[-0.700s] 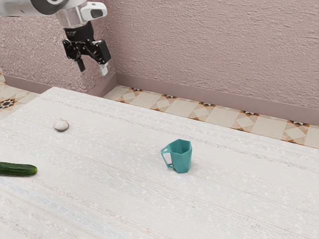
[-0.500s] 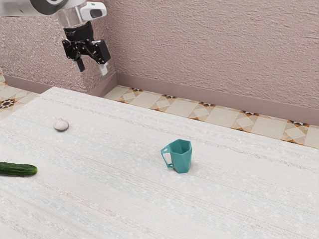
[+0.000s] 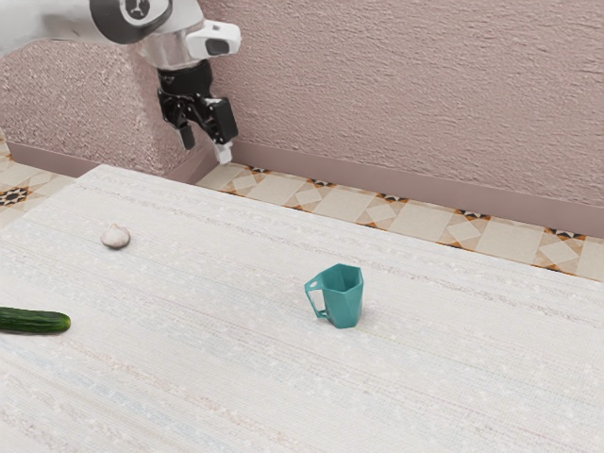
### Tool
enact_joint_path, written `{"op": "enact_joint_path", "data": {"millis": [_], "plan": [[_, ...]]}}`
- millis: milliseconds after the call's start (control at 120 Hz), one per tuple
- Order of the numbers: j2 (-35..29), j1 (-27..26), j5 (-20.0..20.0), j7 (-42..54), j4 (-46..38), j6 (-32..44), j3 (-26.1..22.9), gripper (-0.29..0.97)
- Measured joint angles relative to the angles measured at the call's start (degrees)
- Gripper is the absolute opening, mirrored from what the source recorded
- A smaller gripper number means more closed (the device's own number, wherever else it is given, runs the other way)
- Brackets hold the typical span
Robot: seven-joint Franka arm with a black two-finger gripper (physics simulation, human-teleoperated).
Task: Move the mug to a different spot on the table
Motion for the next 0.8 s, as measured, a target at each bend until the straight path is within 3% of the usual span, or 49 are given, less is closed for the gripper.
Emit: {"op": "enact_joint_path", "data": {"millis": [308,575,800], "plan": [[-0.25,-0.45,1.15,9.26,-11.98,5.78,-1.69,0.63],[-0.15,-0.2,1.01,21.34,-24.54,23.5,-1.77,0.58],[1.2,0.41,-4.34,30.98,-31.63,38.47,-1.77,0.56]]}}
